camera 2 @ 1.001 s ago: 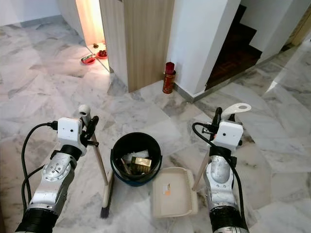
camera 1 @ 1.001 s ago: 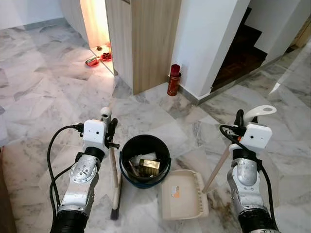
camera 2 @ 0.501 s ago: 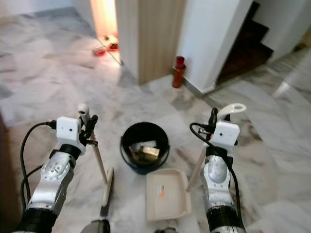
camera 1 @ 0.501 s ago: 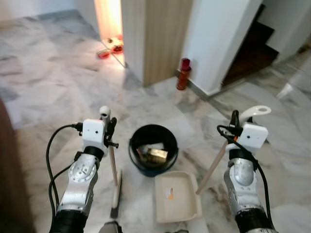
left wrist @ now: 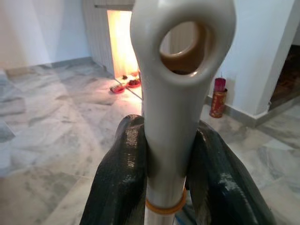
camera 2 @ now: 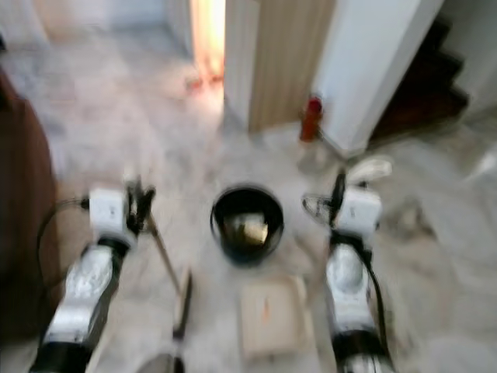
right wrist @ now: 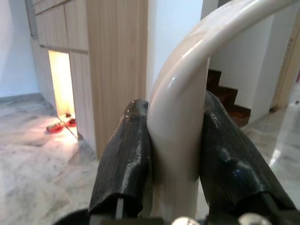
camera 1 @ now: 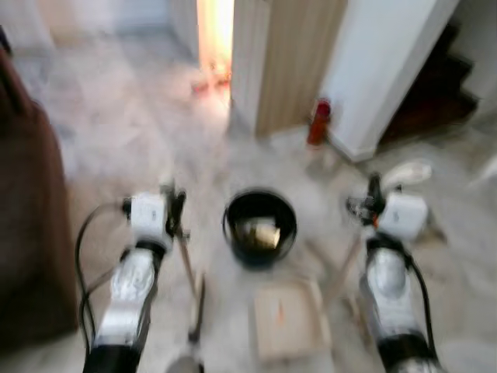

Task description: Sweep floor

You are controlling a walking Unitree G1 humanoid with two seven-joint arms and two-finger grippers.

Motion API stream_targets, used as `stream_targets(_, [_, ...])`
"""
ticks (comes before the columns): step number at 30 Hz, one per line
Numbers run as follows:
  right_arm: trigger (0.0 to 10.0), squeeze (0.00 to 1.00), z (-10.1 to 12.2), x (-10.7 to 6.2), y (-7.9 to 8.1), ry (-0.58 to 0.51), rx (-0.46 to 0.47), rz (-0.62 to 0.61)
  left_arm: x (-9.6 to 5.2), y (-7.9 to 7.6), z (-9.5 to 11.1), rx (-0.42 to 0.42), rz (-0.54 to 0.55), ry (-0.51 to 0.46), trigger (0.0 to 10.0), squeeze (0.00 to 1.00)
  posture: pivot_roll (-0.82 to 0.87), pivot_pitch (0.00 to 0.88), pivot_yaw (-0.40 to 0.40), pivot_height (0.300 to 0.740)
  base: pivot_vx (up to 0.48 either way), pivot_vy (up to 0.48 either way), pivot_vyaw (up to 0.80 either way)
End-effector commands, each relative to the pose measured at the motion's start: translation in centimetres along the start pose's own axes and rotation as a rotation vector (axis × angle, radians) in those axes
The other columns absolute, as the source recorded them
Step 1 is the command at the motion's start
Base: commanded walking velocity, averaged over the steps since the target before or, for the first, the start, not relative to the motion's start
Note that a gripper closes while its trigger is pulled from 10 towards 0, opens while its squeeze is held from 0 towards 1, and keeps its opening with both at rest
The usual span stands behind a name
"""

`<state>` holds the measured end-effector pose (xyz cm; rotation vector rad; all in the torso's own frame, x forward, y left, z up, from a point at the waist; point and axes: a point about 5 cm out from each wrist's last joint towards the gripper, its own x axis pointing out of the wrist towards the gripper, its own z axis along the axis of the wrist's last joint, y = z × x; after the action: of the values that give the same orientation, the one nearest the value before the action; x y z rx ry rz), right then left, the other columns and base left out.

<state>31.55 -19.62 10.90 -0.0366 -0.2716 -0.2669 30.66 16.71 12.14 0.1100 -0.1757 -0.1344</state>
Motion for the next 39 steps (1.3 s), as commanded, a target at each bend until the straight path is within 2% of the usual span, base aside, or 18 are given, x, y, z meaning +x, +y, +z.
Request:
stream_targets(1, [10.0,0.00,0.8,0.6,-0.2,-0.035,0.018,-0.012,0.7,-0.3,1.4,-0.002,-0.012,-0.070,10.0,0.00,0.20,0.083,-0.094,0.740,0.000,0.000,0.00])
stream_targets(11, [10.0,0.00,0.5,0.6,-0.4,-0.014,0.030,-0.023,0.8,-0.6,1.4,-0.004,-0.024,-0.072,10.0,0.00,0.20,0.069,-0.092,0.740,0.000,0.000,-0.69])
stream_targets(20, [10.0,0.00,0.3,0.7,-0.7,0.004,0.026,-0.033,0.9,-0.7,1.4,0.001,-0.032,-0.065,10.0,0.00,0.21,0.092,-0.091,0.740,0.000,0.000,-0.80])
stream_targets(30, [10.0,0.00,-0.1,0.1,-0.5,0.015,0.040,-0.071,1.4,-0.3,1.8,0.016,-0.057,-0.066,10.0,0.00,0.22,0.103,-0.043,0.740,0.000,0.000,-0.80])
stream_targets(31, [10.0,0.00,-0.4,-0.2,-0.6,0.020,0.040,-0.083,1.7,-0.1,2.0,0.026,-0.072,-0.065,10.0,0.00,0.22,0.108,-0.017,0.740,0.000,0.000,-0.80])
stream_targets(39, [10.0,0.00,-0.6,-0.7,-0.4,0.025,0.049,-0.106,2.6,0.0,2.5,0.041,-0.098,-0.070,10.0,0.00,0.22,0.102,0.016,0.740,0.000,0.000,-0.80])
